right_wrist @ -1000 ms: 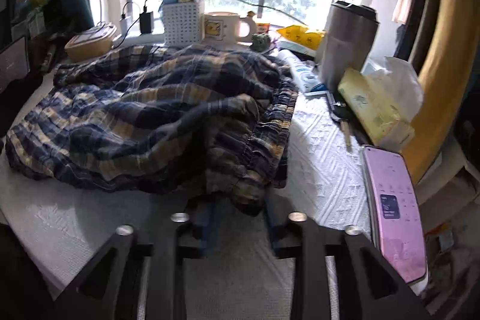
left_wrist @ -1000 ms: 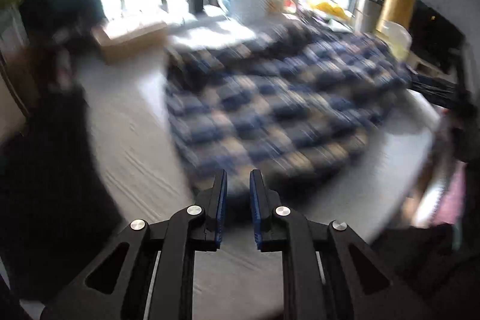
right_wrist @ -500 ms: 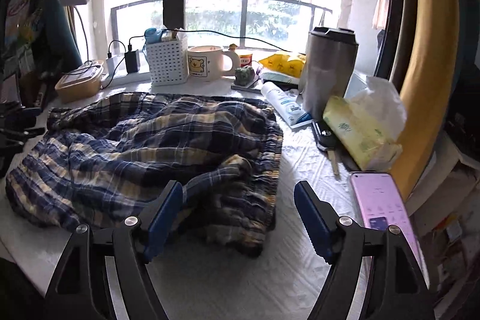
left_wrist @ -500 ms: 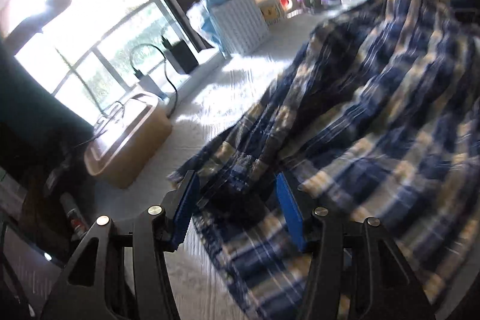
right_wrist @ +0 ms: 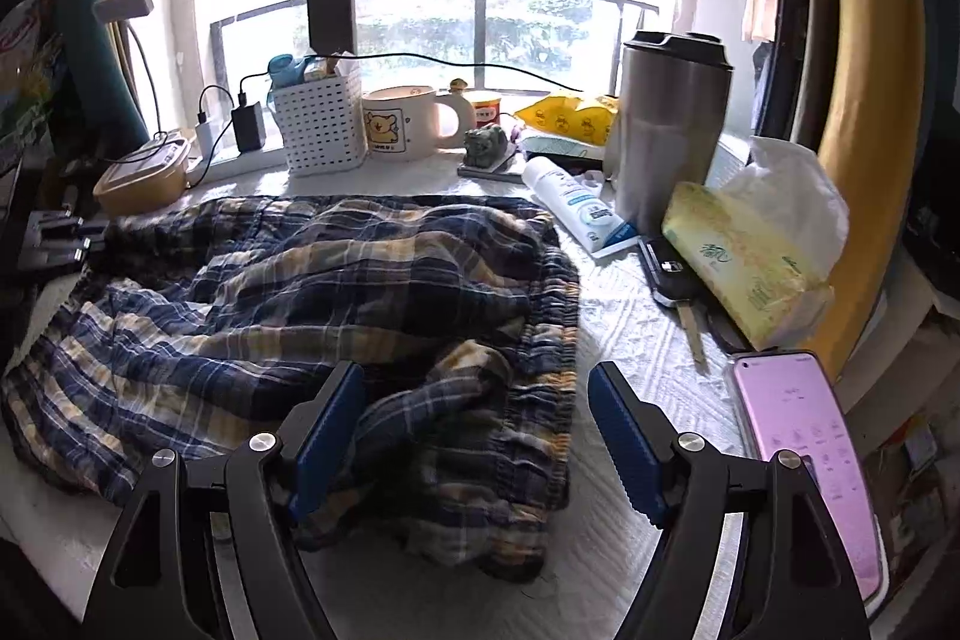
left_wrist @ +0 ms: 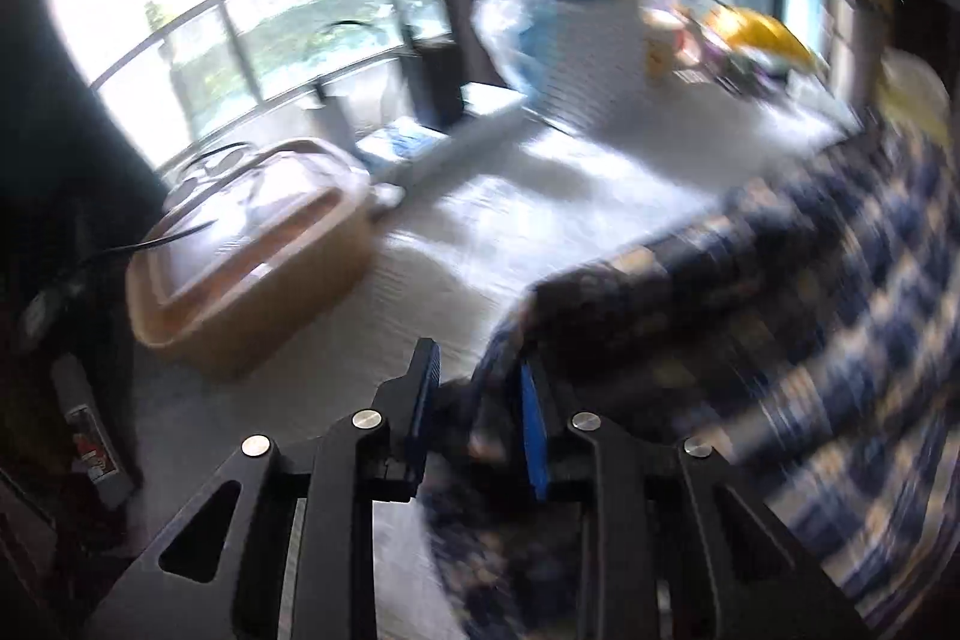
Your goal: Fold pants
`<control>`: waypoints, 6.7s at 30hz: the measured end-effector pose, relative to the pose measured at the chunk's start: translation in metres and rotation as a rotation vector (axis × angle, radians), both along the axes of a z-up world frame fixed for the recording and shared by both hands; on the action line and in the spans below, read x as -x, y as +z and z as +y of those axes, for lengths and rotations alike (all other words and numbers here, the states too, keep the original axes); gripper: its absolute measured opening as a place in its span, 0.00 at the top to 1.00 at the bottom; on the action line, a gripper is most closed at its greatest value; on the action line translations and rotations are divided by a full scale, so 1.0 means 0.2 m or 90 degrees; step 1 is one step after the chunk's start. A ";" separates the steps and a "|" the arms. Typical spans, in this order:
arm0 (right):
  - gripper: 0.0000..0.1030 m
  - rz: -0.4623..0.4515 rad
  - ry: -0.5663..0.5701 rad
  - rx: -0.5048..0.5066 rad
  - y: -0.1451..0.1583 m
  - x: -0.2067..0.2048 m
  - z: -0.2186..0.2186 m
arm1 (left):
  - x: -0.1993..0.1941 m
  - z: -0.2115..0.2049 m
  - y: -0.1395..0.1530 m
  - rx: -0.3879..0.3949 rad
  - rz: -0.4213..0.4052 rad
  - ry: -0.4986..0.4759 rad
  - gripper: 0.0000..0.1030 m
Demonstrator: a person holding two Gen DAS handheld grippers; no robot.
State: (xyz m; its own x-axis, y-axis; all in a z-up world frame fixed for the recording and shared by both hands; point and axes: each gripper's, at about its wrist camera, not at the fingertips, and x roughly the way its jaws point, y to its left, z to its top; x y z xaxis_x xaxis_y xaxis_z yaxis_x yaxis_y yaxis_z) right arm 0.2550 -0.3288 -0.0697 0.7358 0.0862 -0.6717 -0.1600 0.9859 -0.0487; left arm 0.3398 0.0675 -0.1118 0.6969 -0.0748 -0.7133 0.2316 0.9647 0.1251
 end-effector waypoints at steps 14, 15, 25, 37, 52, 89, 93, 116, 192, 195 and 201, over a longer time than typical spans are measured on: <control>0.24 -0.007 0.010 -0.009 0.01 0.03 0.07 | 0.62 0.19 0.04 0.175 0.058 0.048 0.46; 0.24 -0.008 0.012 -0.011 0.02 0.04 0.08 | 0.68 0.18 0.01 0.189 0.074 0.048 0.46; 0.24 -0.018 0.029 -0.012 0.07 0.16 0.17 | 1.05 0.10 -0.07 0.288 0.110 0.020 0.30; 0.24 -0.025 0.020 -0.016 0.12 0.31 0.17 | 1.05 0.03 -0.13 0.314 0.099 0.028 0.34; 0.24 -0.016 0.026 -0.019 0.11 0.30 0.18 | 1.22 0.12 0.06 0.368 0.062 0.003 0.96; 0.45 0.114 0.408 -0.043 0.09 -0.40 1.50 | 0.26 0.40 -0.02 0.137 0.064 -0.014 0.40; 0.45 0.206 0.466 -0.029 -0.03 -0.65 1.76 | 0.22 0.47 -0.03 0.176 0.070 0.017 0.40; 0.99 0.134 0.542 -0.006 0.02 -0.59 1.80 | 0.16 0.40 -0.06 0.119 0.137 -0.038 0.40; 0.11 0.208 0.101 -0.063 -0.20 -0.41 0.40 | -0.02 0.09 -0.02 0.066 0.128 0.016 0.36; 0.11 0.191 0.075 -0.074 -0.15 -0.36 0.34 | 0.10 0.09 0.09 0.089 0.095 0.007 0.36; 0.11 0.119 0.049 -0.061 0.00 -0.13 0.24 | 0.40 -0.13 0.17 0.130 0.089 -0.073 0.36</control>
State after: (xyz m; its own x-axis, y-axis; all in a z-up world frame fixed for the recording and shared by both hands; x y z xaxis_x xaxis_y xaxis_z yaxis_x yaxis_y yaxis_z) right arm 0.2816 -0.2802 -0.0699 0.5883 0.2076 -0.7816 -0.2327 0.9691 0.0823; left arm 0.2591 0.0407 -0.0768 0.5713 -0.3001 -0.7639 0.3427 0.9330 -0.1102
